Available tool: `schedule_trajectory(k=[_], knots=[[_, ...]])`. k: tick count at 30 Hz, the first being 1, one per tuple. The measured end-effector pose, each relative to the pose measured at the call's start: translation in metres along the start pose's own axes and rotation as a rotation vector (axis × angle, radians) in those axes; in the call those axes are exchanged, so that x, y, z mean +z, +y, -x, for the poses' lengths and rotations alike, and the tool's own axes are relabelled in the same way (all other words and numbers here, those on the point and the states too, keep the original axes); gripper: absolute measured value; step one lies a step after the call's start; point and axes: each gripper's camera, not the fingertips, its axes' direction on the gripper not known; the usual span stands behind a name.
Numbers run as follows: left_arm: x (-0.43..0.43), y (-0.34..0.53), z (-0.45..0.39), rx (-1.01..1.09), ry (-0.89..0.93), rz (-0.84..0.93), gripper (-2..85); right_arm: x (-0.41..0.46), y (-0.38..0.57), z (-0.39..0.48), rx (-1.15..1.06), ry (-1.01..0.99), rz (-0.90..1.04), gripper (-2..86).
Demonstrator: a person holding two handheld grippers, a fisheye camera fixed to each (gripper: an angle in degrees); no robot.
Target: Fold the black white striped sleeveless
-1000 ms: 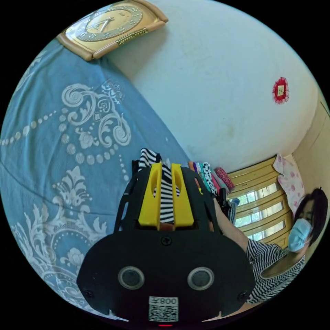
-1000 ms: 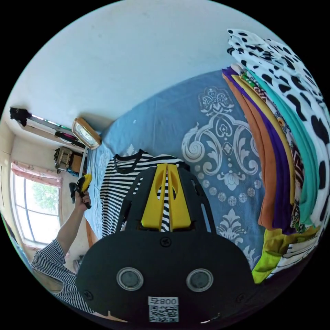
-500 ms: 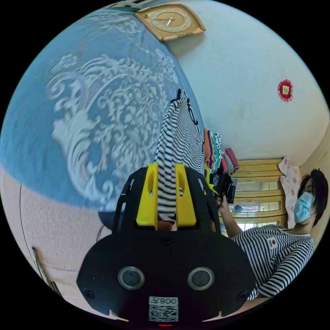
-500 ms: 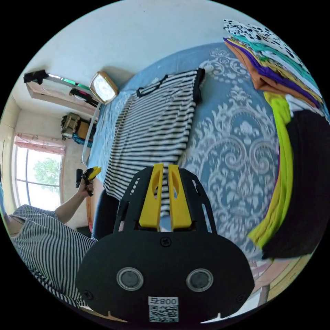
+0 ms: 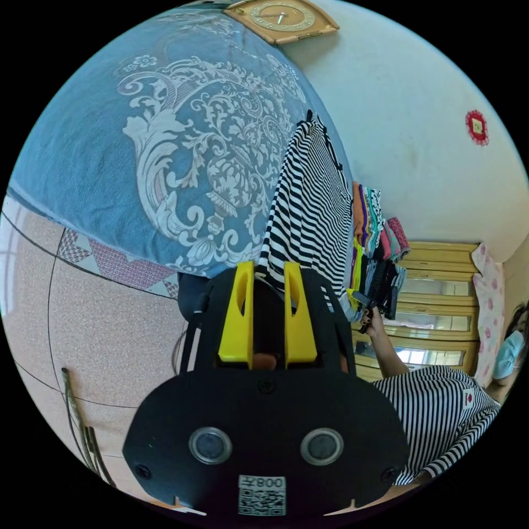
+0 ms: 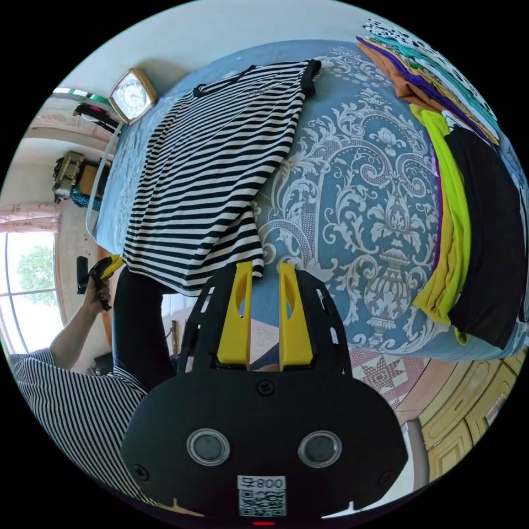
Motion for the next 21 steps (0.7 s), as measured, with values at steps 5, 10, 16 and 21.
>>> schedule_trajectory(k=[5, 10, 16, 21], knots=[[0.0, 0.046, -0.024, 0.012, -0.027, 0.007, 8.1, 0.02, 0.025, 0.023, 0.016, 0.028, 0.03, 7.8], [-0.005, 0.084, -0.037, -0.006, -0.049, 0.004, 6.0, 0.026, 0.05, 0.054, 0.005, 0.117, 0.061, 6.8], [-0.017, 0.127, -0.051, -0.039, -0.043, -0.01, 4.3, 0.022, 0.081, 0.076, 0.019, 0.144, 0.064, 6.5], [-0.029, 0.151, -0.07, -0.021, -0.057, -0.005, 4.9, 0.012, 0.103, 0.088, 0.039, 0.155, 0.066, 6.4]])
